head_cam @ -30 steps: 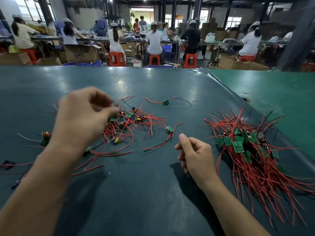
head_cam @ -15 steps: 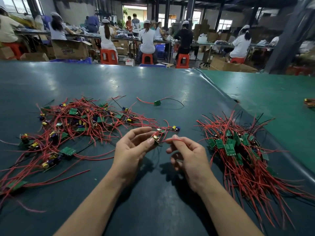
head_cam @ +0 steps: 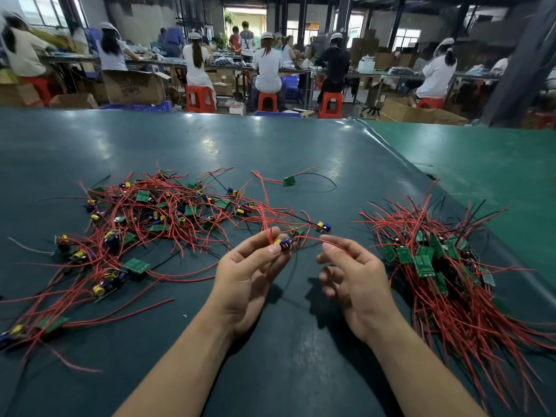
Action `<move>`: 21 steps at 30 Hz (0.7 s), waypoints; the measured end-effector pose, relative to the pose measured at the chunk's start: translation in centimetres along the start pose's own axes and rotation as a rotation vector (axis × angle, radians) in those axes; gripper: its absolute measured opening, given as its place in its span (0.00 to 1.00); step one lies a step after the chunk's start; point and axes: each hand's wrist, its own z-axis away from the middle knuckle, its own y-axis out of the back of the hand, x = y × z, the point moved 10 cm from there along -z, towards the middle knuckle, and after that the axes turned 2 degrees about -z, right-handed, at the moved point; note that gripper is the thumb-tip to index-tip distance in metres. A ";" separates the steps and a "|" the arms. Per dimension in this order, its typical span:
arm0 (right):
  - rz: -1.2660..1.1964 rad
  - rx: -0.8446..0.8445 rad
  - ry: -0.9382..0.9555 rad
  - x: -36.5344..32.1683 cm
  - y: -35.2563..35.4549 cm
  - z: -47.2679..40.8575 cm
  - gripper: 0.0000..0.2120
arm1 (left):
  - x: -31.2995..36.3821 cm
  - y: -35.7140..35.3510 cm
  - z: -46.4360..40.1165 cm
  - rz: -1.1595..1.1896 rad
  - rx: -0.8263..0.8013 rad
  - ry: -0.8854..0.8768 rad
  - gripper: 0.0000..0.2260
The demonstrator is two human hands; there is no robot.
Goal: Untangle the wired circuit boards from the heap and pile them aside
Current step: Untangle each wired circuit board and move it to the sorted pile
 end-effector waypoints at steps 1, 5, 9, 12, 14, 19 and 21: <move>-0.036 -0.020 -0.027 0.3 -0.2 0.0 0.05 | 0.0 -0.1 0.1 0.032 -0.008 0.004 0.10; -0.154 -0.083 -0.084 0.4 -0.6 0.2 0.13 | 0.3 -0.6 0.4 0.032 -0.040 0.004 0.08; -0.019 -0.212 -0.033 0.5 -2.4 0.9 0.13 | 0.3 -0.5 0.4 -0.154 -0.031 -0.036 0.07; 0.065 -0.176 0.009 0.6 -2.6 1.2 0.09 | 0.3 -0.8 0.4 -0.252 -0.062 -0.082 0.06; 0.076 -0.101 0.018 0.4 -1.8 0.9 0.10 | 0.2 -1.2 0.5 -0.321 -0.107 -0.108 0.06; 0.052 -0.029 0.066 -0.3 -0.9 0.6 0.03 | 0.0 -1.4 0.7 -0.363 -0.118 -0.140 0.10; 0.013 -0.043 0.100 -0.6 -1.1 0.8 0.04 | 0.1 -1.6 0.8 -0.285 -0.127 -0.127 0.06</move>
